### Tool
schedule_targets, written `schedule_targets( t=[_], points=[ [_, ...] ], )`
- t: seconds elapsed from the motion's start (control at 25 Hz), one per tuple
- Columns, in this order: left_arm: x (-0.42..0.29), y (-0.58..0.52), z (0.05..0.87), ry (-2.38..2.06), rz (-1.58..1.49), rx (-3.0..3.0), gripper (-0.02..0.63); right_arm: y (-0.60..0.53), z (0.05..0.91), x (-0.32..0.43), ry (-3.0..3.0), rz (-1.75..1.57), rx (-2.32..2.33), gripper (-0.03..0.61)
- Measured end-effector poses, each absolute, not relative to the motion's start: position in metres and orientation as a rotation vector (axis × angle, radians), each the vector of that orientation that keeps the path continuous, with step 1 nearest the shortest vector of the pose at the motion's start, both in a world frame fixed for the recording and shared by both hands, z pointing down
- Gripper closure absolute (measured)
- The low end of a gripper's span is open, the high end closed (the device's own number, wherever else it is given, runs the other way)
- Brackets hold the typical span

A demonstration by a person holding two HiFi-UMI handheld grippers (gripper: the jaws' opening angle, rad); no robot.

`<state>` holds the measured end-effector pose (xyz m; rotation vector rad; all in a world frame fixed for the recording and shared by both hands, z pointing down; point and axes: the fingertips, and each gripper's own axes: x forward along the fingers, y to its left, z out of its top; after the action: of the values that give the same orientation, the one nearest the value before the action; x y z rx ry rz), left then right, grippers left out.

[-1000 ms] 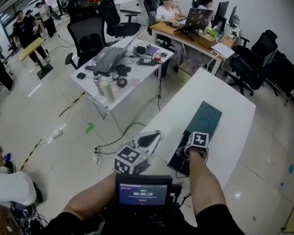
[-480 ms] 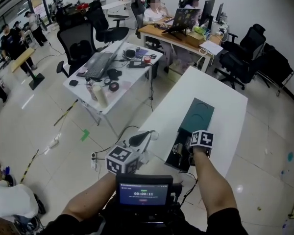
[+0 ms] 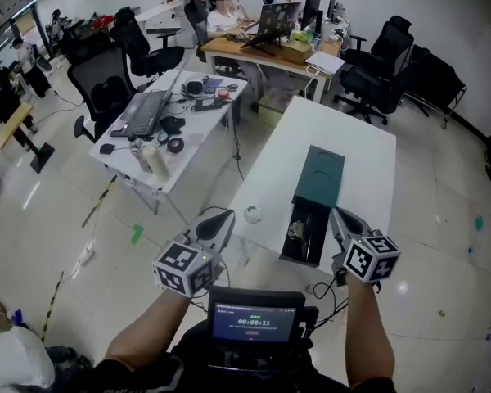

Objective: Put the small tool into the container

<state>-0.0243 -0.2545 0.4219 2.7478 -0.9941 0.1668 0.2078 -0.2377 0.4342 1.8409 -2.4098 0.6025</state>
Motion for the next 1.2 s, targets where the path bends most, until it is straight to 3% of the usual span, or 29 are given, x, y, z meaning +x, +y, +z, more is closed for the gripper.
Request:
schedule_targets(
  t=[0.4,0.88,1.2],
  points=[
    [-0.065,-0.219,0.385,-0.827,0.072,2.837,0.601,-0.146,0.341,0.166,-2.523,0.211,2.019,0.558],
    [-0.106,-0.179,0.352,-0.676,0.012,2.918,0.601,-0.08,0.298,0.11,-2.387,-0.024,2.14,0.558],
    [-0.15,-0.152,0.365,-0.573,0.013,2.923,0.601,-0.039,0.298,0.062,-2.277,-0.001,2.278,0.558]
  ],
)
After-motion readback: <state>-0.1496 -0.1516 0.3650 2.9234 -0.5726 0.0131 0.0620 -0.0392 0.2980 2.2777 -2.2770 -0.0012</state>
